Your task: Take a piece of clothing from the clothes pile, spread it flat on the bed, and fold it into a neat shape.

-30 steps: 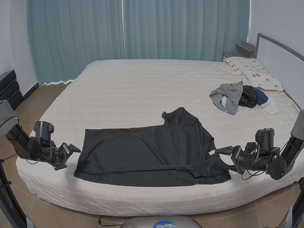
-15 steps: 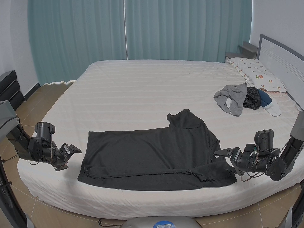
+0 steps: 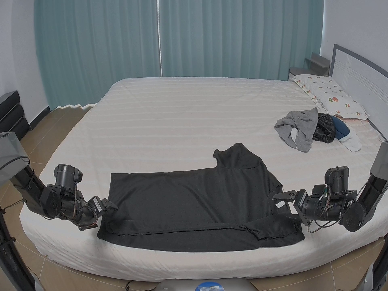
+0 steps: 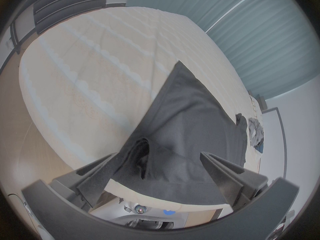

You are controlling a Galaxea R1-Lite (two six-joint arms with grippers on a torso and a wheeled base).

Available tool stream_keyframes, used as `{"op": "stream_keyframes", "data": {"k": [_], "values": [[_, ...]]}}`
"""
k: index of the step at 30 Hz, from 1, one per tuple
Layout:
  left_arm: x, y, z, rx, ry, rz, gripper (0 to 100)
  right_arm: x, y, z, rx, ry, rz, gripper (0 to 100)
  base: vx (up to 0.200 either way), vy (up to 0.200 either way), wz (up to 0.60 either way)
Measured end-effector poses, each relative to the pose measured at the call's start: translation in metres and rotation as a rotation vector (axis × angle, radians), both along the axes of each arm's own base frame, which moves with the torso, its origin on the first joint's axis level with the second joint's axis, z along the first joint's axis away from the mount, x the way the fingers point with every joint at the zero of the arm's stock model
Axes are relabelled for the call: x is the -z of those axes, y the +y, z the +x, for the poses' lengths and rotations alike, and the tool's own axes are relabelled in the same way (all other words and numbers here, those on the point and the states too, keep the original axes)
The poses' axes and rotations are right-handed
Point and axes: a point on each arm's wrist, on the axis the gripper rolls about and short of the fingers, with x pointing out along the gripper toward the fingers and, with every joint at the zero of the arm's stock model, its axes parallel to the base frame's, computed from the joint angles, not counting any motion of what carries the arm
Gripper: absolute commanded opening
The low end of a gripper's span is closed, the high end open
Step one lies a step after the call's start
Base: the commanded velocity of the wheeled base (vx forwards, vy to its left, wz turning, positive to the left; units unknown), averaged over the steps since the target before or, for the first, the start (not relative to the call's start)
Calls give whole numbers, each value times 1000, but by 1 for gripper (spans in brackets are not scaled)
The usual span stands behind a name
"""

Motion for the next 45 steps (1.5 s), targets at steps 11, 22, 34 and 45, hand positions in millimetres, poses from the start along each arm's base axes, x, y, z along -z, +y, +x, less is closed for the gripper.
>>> {"op": "stream_keyframes", "data": {"k": [11, 22, 34, 45], "values": [[2, -13, 2, 42, -15, 2, 100, 1, 0, -1, -3, 6, 0, 100, 0, 0, 0], [20, -20, 8, 33, -17, 54, 0, 4, 1, 0, -1, 15, -5, 100, 0, 0, 0], [22, -16, 7, 10, -4, 68, 0, 6, 0, 1, 5, 18, -7, 100, 0, 0, 0], [8, -5, 14, -65, -58, 43, 0, 6, 0, 1, 7, 17, -8, 100, 0, 0, 0]]}}
